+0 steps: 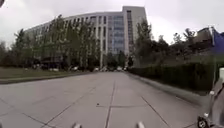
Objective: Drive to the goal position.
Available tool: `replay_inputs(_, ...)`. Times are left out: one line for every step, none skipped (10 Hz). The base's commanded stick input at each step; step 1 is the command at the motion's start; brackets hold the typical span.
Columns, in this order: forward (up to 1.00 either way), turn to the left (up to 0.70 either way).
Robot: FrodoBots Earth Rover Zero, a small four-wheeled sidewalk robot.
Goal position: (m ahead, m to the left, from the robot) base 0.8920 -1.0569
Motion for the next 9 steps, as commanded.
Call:
replay_inputs(0.00, -0.70)
replay_inputs(0.00, -0.70)
replay_inputs(0.00, -0.70)
replay_inputs(0.00, -0.70)
replay_inputs(0.00, -0.42)
replay_inputs(0.00, -0.05)
replay_inputs(0.00, 0.00)
replay_inputs(0.00, 0.00)
replay_inputs(0.00, 0.00)
